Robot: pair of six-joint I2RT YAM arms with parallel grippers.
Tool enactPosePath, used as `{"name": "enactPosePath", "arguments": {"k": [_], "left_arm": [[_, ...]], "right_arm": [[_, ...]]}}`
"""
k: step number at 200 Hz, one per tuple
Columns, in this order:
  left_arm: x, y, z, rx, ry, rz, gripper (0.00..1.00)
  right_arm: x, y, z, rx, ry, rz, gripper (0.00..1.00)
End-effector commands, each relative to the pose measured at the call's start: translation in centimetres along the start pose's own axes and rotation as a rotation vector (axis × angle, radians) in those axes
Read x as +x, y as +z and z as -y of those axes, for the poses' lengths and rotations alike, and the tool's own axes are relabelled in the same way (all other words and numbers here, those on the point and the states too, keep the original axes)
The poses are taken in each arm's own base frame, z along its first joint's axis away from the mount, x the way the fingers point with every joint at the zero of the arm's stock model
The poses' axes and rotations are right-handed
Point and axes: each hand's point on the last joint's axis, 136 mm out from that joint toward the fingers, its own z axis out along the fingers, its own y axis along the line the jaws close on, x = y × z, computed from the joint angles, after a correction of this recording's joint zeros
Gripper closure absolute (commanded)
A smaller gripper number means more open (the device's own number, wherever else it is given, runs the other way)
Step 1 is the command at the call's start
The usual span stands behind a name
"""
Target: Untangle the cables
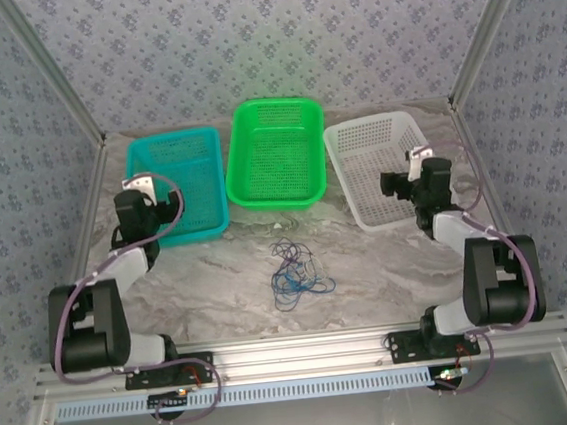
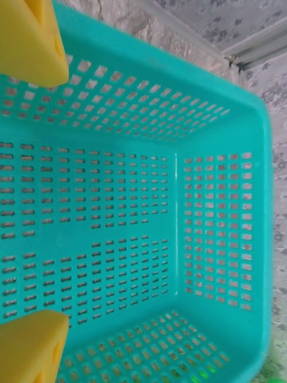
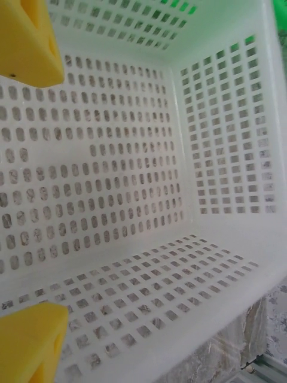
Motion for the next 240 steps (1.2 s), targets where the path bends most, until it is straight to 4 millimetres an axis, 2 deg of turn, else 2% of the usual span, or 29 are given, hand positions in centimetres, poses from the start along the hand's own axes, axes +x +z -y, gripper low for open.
{"name": "enactPosePath", "arguments": {"k": [1,29,48,58,78,103,121,130,132,137,165,183,203,240], "left_arm": [[-1.4,-1.7,0.7,0.000,-0.018,-0.035,0.04],[-2.8,-3.9,3.8,0.091,0.004,-0.038,0.01],[-3.1,-5.2,6.4,0.174,0.030,-0.028,0.01],[-3.1,-5.8,7.6,0.208,0.046,-0.029,0.01],[-2.8,-6.6,9.4,0.253,0.071,-0.042,0.01],[-2.4,-7.0,11.7,0.322,0.096,-0.062,0.00],[-2.5,-6.9,13.0,0.348,0.106,-0.078,0.00],[-2.5,-6.8,13.7,0.361,0.116,-0.085,0.01],[-2.6,-6.8,13.8,0.363,0.116,-0.086,0.01],[-2.5,-6.8,14.4,0.375,0.126,-0.089,0.01],[-2.6,-7.1,16.9,0.424,0.171,-0.104,0.01],[-2.5,-7.5,18.1,0.448,0.174,-0.105,0.01],[-2.0,-8.2,19.3,0.473,0.196,-0.114,0.01],[0.4,-10.4,21.5,0.538,0.226,-0.170,0.00]], "right_arm": [[0.7,-1.4,-0.4,-0.008,0.047,-0.138,0.04],[-1.0,-2.8,-2.9,-0.098,0.071,-0.194,0.04],[-1.6,-3.7,-5.9,-0.192,0.051,-0.256,0.04],[-1.8,-4.2,-7.4,-0.221,0.031,-0.287,0.09],[-2.4,-5.2,-10.4,-0.264,-0.035,-0.297,0.10],[-2.6,-4.9,-11.8,-0.245,0.005,-0.331,0.11],[-2.7,-4.2,-13.1,-0.248,0.044,-0.378,0.17],[-2.4,-3.8,-14.1,-0.260,0.051,-0.402,0.19],[-3.4,-3.9,-14.6,-0.269,0.053,-0.385,0.20],[-3.8,-3.9,-15.5,-0.287,0.053,-0.389,0.21],[-3.7,-3.8,-19.1,-0.319,0.039,-0.468,0.26],[-3.4,-3.6,-19.9,-0.299,0.042,-0.473,0.28],[-2.3,-3.8,-19.4,-0.252,0.037,-0.511,0.29],[0.4,-6.8,-20.8,-0.283,-0.080,-0.608,0.32]]}}
